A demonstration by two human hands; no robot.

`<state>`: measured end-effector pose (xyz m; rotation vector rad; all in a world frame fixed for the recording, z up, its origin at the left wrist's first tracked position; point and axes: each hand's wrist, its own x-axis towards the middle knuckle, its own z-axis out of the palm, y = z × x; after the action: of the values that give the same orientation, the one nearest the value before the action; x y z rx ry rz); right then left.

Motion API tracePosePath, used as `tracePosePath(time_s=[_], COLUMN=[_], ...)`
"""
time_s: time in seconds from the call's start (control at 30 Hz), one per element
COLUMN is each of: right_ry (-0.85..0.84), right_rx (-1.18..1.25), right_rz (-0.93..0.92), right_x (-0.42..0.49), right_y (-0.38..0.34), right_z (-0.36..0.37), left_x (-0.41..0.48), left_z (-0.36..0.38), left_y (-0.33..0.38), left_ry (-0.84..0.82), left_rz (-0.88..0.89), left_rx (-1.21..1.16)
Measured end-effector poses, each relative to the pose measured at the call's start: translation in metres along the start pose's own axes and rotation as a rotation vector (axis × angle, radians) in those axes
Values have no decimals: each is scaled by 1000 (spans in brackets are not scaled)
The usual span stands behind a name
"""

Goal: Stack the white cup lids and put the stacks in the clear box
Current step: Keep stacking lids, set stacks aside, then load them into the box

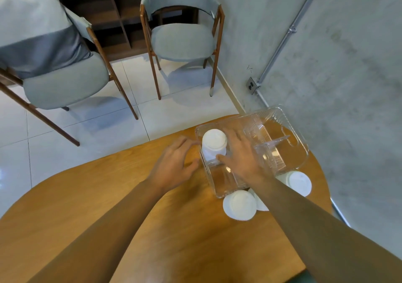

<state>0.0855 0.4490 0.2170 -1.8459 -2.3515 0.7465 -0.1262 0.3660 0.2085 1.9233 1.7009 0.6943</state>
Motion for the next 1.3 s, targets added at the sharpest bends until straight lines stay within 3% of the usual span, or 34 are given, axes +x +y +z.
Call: tracePosePath(time_s=[0.27,0.5,0.63,0.77,0.83,0.93,1.3], right_ry=[47,-75,-148,-147,-137,-83,91], right_rx=[-80,-135,-158,-175,-176,-157,-103], right_rz=[8,60,82,116,119,100,59], right_x=[-90,-136,-141,-147,-152,-156,-158], right_y=[19,45,53,56,58,62,78], right_z=[0,33,53,73,85,97,125], left_x=[-52,-88,-103,-107,-110,-108,-98], left_z=[29,74,101,130,150,176,228], left_y=[26,22,9,-2,-8,-7,10], left_ry=[49,-15,-196,-551,-634,-563,-340], left_rz=[153,170,76,-81,-160,-219,-155], left_rx=[-76,-42,-28,43,30,-56,-180])
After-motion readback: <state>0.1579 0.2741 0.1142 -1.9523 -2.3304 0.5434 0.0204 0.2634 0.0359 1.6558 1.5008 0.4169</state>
